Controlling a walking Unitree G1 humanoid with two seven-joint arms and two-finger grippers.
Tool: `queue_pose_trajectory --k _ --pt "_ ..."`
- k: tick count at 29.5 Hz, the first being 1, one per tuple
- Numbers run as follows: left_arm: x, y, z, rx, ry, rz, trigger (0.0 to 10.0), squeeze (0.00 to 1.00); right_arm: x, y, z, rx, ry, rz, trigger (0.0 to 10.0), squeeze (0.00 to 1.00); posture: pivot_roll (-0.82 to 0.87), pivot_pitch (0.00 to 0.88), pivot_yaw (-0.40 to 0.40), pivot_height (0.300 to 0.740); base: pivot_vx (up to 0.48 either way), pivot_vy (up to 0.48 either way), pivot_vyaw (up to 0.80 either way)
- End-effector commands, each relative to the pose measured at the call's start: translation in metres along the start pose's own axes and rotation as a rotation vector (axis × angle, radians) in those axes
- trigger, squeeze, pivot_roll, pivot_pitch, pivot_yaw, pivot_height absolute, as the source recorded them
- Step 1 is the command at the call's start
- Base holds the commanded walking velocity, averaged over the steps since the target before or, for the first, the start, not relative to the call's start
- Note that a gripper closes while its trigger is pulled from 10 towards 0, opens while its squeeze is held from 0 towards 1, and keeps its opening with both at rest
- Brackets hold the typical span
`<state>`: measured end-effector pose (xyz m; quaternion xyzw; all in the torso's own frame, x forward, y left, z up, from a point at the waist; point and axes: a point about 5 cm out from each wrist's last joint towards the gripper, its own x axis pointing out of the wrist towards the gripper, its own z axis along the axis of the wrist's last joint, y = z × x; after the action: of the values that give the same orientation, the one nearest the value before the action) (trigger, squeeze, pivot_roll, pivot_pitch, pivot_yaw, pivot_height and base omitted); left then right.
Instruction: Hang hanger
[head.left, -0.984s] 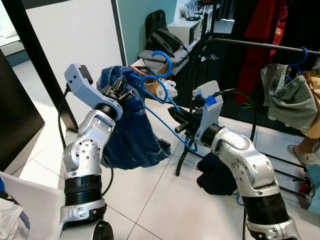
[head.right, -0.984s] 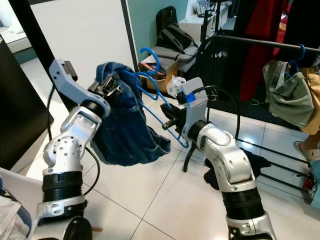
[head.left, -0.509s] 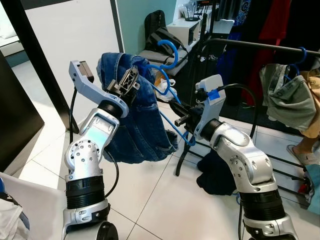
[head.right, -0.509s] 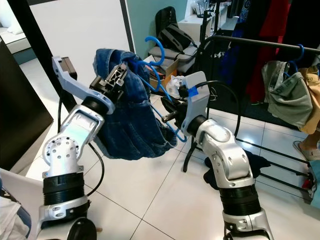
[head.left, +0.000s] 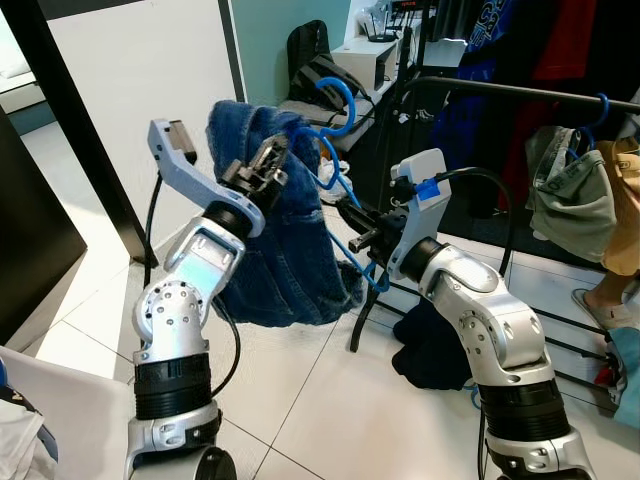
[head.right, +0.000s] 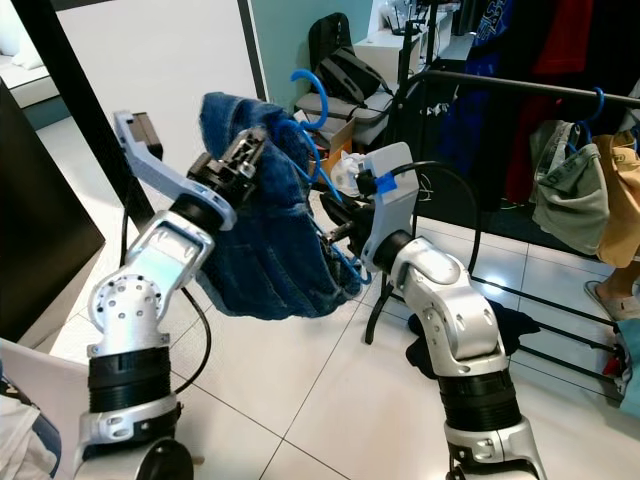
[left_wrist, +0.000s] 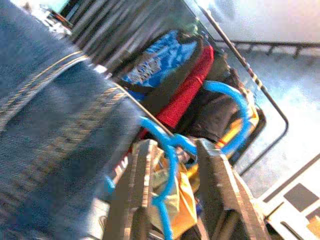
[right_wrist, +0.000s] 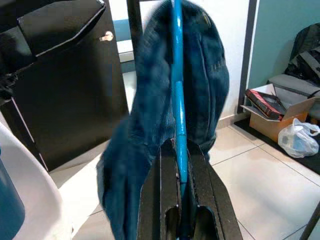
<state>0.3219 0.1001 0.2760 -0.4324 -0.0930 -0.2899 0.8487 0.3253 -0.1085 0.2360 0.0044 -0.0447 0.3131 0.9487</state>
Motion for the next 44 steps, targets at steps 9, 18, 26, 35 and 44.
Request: queue_pose_trajectory --k 9,18,26,35,44 --pt "-0.006 -0.009 -0.006 0.117 0.095 -0.091 10.0 1.0 0.001 0.005 0.014 -0.005 -0.088 0.032 10.0 0.0 -0.07 0.0 0.069 0.74 0.0 0.0 0.0" --pt "-0.008 -0.001 0.03 0.374 0.048 -0.053 10.0 1.0 -0.008 0.004 0.018 -0.051 -0.108 0.101 10.0 0.0 -0.07 0.0 0.071 0.74 0.0 0.0 0.0" --pt "-0.013 0.001 0.07 0.658 0.009 -0.033 10.0 1.0 -0.045 -0.006 0.016 -0.103 -0.046 0.288 10.0 0.0 -0.07 0.0 0.074 0.74 0.0 0.0 0.0" --pt "-0.021 -0.01 0.097 0.901 0.026 -0.15 10.0 0.0 -0.075 -0.008 0.006 -0.144 0.098 0.477 10.0 0.0 -0.06 0.0 0.073 0.74 0.0 0.0 0.0" --pt "-0.031 -0.034 0.092 1.205 0.302 -0.535 10.0 0.0 -0.078 -0.011 0.003 -0.192 0.187 0.611 10.0 0.0 -0.05 0.0 0.076 0.74 0.0 0.0 0.0"
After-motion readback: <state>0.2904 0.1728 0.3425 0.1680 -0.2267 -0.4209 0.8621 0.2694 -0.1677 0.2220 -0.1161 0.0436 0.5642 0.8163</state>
